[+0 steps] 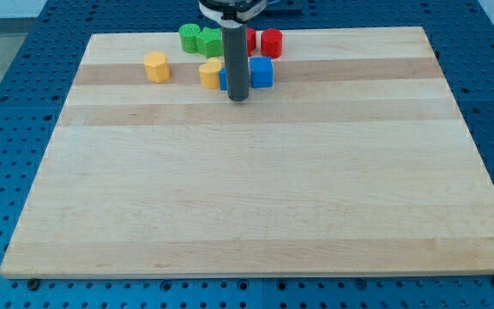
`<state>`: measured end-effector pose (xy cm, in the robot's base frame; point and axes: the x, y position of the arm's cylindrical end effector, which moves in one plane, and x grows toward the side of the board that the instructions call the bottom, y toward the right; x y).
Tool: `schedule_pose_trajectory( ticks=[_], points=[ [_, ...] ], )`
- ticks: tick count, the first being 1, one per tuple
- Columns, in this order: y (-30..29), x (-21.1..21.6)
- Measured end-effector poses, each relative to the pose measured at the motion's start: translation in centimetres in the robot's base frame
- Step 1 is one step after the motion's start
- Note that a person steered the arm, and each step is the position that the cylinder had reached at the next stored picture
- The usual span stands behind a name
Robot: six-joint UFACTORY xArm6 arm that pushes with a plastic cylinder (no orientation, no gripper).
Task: Move arm horizontal left to yellow hexagon
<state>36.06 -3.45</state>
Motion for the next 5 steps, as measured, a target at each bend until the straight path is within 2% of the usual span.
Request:
schedule_pose_trajectory(
  ticks=[1,2,3,4,5],
  points=[
    [-6.3,3.7],
    [-15.0,3.6],
    [-21.6,0.5],
    [-24.2,-4.6],
    [-23.3,-8.0]
  ],
)
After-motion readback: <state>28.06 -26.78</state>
